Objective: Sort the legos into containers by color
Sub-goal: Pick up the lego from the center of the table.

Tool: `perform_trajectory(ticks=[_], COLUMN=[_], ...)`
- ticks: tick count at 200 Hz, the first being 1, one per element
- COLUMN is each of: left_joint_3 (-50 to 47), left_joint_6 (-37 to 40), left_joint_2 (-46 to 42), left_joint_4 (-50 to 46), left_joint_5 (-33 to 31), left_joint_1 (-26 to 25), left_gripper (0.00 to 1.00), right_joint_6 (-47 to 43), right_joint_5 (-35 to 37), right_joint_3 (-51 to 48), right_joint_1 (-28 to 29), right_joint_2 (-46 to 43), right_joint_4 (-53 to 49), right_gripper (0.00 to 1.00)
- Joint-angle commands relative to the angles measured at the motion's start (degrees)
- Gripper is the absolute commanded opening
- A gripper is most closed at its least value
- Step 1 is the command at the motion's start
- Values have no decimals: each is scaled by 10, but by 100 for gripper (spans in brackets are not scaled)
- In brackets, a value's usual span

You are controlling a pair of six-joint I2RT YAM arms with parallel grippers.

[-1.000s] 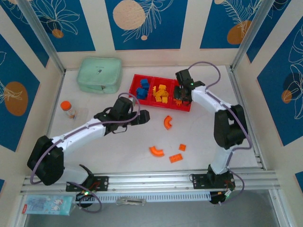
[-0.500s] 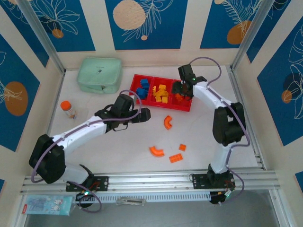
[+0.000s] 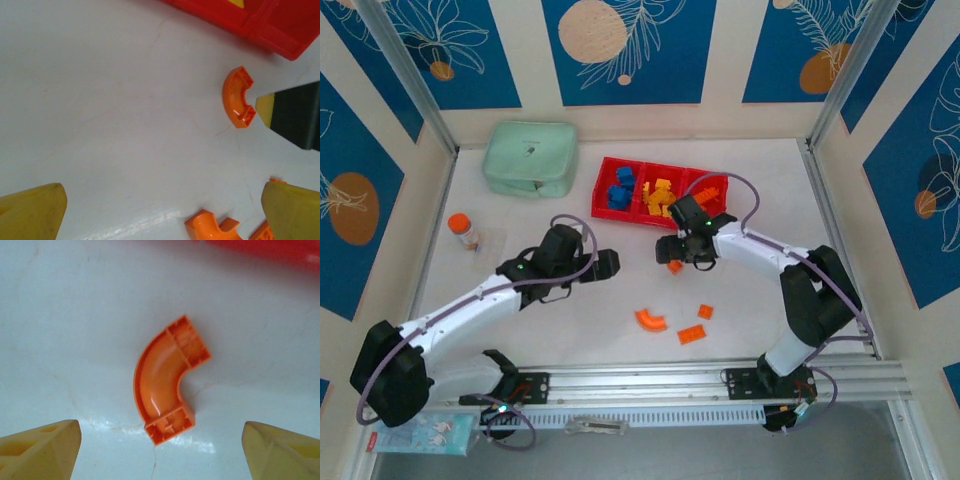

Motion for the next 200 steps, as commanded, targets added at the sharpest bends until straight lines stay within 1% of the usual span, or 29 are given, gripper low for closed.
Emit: perform_trajectory(ticks=[1, 14, 34, 71, 95, 107, 129, 155, 174, 200], left_joint_3=[-22, -32, -41, -42, -40, -40, -40, -41, -41, -38], left_joint_6=[-28, -36, -40, -41, -38, -38, -39, -40, -40, -39], left_joint_2=[-26, -31, -35, -36, -36, -36, -34, -34, -32, -32], left_joint_4=[10, 15, 18, 16, 13, 13, 14, 16, 16, 17], left_joint_5=[-22, -24, -28, -34, -38, -39, -38, -39, -38, -37], left_joint_1=[4, 4, 3, 4, 4, 5, 5, 5, 5, 6], left_gripper=[99, 99, 99, 99, 99, 99, 99, 99, 99, 99], right_joint_6=[-13, -24, -43, -72, -73, -60, -53, -45, -38, -37], right_joint_5=[-7, 4, -2, 10, 30, 36, 9, 30, 31, 29], right_joint_3=[-5, 1, 12, 36, 46, 52, 46, 44, 45, 44], right_joint_1=[12, 22, 28, 25, 20, 15, 13, 23, 23, 23], right_joint_2=[9, 26, 51, 93, 108, 113, 112, 116, 125, 133], right_joint_4=[25, 28, 35, 36, 27, 15, 23, 13, 7, 9], right_gripper=[86, 88, 89, 90, 90, 87, 80, 73, 69, 61])
